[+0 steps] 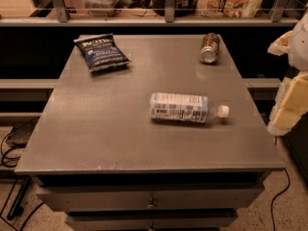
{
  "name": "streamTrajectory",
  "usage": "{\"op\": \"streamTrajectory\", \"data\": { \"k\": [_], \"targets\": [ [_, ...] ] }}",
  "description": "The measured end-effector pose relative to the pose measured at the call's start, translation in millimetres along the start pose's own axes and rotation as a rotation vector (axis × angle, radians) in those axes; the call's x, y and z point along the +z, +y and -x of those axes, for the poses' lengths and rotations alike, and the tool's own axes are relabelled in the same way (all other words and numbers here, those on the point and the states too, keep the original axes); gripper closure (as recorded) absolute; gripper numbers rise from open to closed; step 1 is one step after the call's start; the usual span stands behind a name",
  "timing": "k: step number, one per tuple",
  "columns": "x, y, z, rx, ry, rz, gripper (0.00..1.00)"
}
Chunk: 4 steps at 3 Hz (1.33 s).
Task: Move orange can near blue chip bag
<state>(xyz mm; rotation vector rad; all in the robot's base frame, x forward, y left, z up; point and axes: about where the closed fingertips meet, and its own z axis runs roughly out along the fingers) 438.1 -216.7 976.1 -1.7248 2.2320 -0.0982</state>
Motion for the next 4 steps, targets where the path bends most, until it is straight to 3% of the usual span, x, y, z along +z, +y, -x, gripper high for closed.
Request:
{"op": "streamTrajectory", "data": {
  "k": [1, 2, 4],
  "targets": [
    [-0.1, -2.1, 0.3, 0.010, -0.008, -0.006, 0.00],
    [-0.7, -15.0, 1.9, 0.075, -0.061, -0.040, 0.00],
    [16.5, -97.3, 5.2, 0.217, -0.279, -0.130, 0.00]
  ]
}}
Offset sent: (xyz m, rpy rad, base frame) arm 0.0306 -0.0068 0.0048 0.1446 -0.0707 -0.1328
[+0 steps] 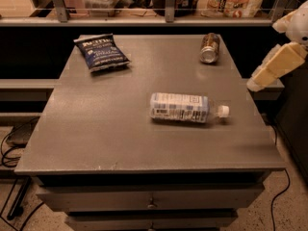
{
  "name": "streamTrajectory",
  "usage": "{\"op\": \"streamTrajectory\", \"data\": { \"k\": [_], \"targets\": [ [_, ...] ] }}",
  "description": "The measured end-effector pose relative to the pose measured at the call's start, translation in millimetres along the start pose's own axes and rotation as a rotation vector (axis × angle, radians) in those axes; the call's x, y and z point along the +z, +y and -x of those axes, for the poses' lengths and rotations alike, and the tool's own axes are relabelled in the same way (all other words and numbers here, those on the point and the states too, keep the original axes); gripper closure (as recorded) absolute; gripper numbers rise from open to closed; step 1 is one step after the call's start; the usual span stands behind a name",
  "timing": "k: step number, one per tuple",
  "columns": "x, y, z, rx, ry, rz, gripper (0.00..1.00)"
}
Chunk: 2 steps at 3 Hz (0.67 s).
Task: Move orange can near blue chip bag
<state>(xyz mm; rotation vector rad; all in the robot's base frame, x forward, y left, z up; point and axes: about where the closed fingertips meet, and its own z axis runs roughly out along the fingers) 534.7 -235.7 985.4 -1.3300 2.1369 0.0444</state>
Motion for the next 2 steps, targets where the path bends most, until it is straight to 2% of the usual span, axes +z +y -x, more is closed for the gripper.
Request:
{"op": "streamTrajectory", "data": {
  "k": [1, 2],
  "targets": [
    [6.0, -15.8, 3.1, 0.027, -0.043, -0.015, 0.00],
    [28.4, -14.7, 15.6, 0.103, -0.102, -0.022, 0.00]
  ]
}}
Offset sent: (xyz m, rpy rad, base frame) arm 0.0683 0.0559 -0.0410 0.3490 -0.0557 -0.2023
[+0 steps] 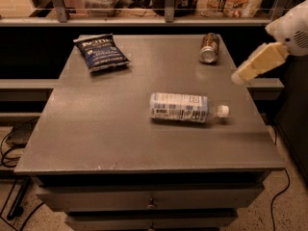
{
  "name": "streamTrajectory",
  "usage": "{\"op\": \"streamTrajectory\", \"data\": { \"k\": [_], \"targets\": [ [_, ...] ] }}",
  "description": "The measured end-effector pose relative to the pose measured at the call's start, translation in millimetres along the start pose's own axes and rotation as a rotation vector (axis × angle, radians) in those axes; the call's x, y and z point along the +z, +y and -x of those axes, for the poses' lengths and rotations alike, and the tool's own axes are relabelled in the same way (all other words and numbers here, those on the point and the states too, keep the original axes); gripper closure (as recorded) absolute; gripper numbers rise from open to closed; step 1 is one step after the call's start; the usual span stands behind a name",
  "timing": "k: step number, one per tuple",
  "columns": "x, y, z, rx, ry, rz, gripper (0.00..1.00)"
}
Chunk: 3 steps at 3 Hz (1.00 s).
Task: Move orange can near blue chip bag
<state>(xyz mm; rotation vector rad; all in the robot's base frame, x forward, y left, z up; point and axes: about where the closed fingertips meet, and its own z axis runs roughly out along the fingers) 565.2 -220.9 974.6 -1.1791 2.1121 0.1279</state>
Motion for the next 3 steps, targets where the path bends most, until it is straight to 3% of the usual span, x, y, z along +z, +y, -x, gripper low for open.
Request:
{"op": "streamTrajectory", "data": {
  "k": [1, 2, 3],
  "targets": [
    [45.7, -15.0, 22.1, 0.141, -0.110, -0.048, 0.00],
    [45.7, -15.0, 22.1, 0.141, -0.110, -0.048, 0.00],
    [69.7, -29.6, 26.9, 0.204, -0.159, -0.055, 0.00]
  ]
}}
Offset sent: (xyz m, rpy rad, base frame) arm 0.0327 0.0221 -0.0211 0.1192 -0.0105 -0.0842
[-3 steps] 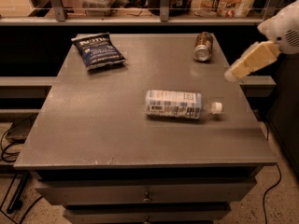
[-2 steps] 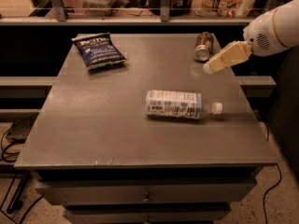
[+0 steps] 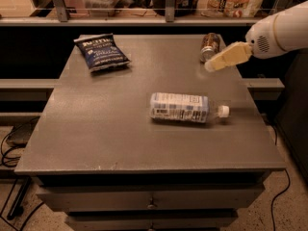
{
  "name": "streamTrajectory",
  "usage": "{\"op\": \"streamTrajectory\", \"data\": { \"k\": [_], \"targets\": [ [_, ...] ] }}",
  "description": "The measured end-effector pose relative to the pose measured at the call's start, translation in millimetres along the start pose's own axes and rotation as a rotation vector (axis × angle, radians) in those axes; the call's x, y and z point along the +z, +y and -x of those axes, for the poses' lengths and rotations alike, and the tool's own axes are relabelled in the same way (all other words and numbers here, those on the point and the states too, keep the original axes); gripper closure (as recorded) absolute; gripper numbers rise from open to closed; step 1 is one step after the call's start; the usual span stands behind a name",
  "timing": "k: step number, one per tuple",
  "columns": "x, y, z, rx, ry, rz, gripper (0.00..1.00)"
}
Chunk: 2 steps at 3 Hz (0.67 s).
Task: Move orange can near blue chip bag
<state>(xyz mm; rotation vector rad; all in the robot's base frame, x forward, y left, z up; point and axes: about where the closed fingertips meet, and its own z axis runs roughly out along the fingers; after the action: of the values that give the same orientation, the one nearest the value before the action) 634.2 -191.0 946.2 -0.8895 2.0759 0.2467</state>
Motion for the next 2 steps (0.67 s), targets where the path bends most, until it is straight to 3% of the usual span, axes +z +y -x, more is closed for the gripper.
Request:
{"op": "streamTrajectory", "data": {
  "k": [1, 2],
  "targets": [
    [44.0, -29.6, 10.8, 0.072, -0.101, -0.009, 0.00],
    [103.5, -68.7, 20.1, 0.122, -0.155, -0.087, 0.00]
  ]
}}
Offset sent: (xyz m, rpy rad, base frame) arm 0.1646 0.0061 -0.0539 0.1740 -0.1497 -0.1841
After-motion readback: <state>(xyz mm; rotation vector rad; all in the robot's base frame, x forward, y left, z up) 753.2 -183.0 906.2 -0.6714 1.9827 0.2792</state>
